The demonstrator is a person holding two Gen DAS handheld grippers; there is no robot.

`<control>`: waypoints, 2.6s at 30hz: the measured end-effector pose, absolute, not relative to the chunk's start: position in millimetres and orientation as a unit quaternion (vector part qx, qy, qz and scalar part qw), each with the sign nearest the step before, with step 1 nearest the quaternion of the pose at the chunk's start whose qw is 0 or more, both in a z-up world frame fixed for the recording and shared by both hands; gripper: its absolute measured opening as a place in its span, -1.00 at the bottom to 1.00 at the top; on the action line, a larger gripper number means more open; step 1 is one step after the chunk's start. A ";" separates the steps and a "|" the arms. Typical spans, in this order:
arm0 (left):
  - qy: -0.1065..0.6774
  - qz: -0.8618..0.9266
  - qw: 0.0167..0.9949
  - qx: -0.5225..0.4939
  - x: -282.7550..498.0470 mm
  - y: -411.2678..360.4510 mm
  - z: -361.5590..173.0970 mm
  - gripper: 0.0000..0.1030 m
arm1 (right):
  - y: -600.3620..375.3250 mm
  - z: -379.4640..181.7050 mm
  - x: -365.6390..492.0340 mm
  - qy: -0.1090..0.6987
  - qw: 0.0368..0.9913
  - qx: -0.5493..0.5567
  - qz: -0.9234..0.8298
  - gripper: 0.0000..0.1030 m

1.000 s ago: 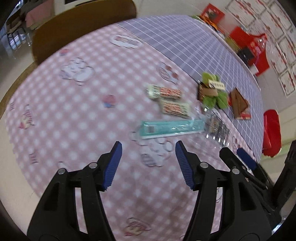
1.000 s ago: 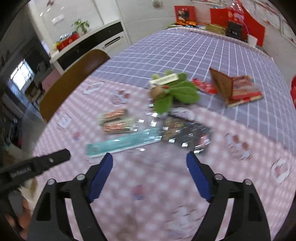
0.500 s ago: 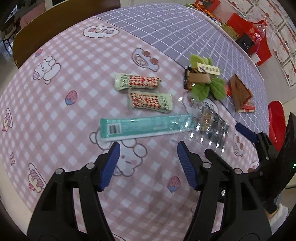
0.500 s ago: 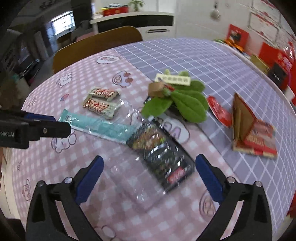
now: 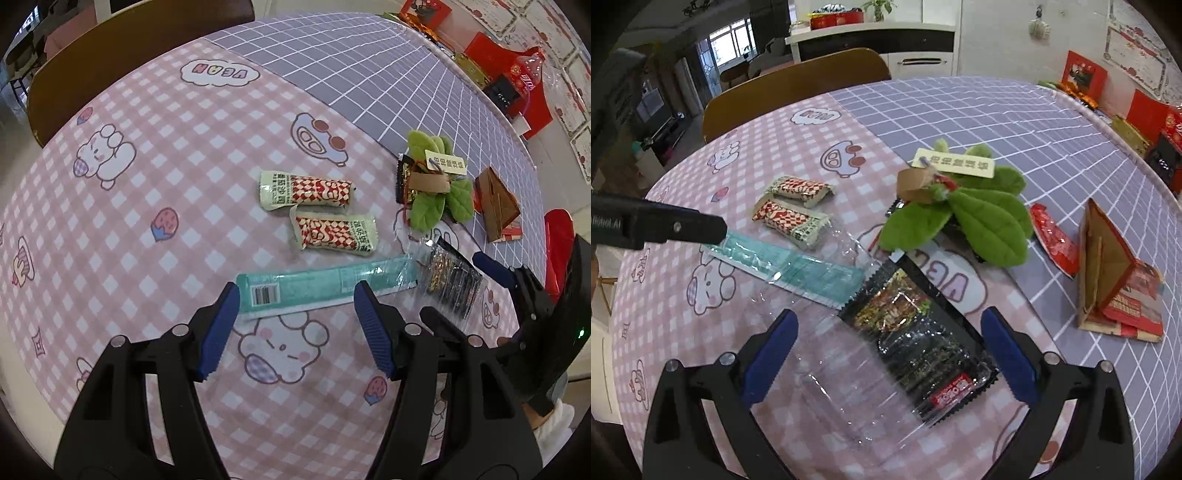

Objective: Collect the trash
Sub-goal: 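Grasp the clear plastic tray and black snack bag with the right tool, then grasp the green plush toy with the left tool while the right tool holds the tray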

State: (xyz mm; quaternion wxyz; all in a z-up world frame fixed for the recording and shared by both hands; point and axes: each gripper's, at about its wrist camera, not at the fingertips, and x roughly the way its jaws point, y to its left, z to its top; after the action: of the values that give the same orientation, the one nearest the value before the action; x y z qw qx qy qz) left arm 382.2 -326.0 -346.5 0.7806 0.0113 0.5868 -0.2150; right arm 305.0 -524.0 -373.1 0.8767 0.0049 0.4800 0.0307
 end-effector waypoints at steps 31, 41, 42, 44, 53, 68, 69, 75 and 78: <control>0.589 -0.222 0.777 0.013 352.2 -363.5 -356.0 0.25 | -547.0 -374.4 275.2 0.475 0.875 0.081 -0.038 0.65; 0.553 -0.285 0.782 0.033 379.0 -428.7 -347.7 0.25 | -582.1 -349.0 240.2 0.413 0.854 0.227 -0.222 0.65; 0.548 -0.293 0.783 0.033 384.0 -438.4 -348.6 0.25 | -584.1 -350.5 241.4 0.413 0.848 0.231 -0.237 0.65; 0.539 -0.300 0.786 0.038 391.3 -451.5 -350.0 0.25 | -590.5 -352.4 239.5 0.404 0.844 0.253 -0.246 0.65; 0.518 -0.313 0.794 0.060 410.7 -484.4 -359.5 -0.04 | -602.2 -352.7 250.8 0.379 0.846 0.280 -0.249 0.65; 0.516 -0.356 0.776 -0.067 400.7 -382.9 -294.3 -0.73 | -563.9 -300.1 257.1 0.376 0.865 0.255 -0.213 0.65; 0.513 -0.352 0.780 -0.072 399.3 -370.7 -288.2 -0.73 | -553.2 -292.3 260.7 0.378 0.869 0.248 -0.201 0.65; 0.493 -0.298 0.806 -0.132 394.1 -247.2 -253.2 -0.73 | -473.9 -252.1 289.0 0.379 0.895 0.208 -0.113 0.65; 0.481 -0.259 0.825 -0.146 384.9 -186.0 -244.1 -0.73 | -420.1 -238.3 308.5 0.386 0.899 0.203 -0.050 0.65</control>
State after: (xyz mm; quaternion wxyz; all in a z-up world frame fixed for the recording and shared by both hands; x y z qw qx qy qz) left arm 384.9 -186.0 -244.1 0.8247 -0.1462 0.4808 -0.2594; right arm 308.5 -420.1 -238.3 0.8985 0.2032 0.3858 -0.0503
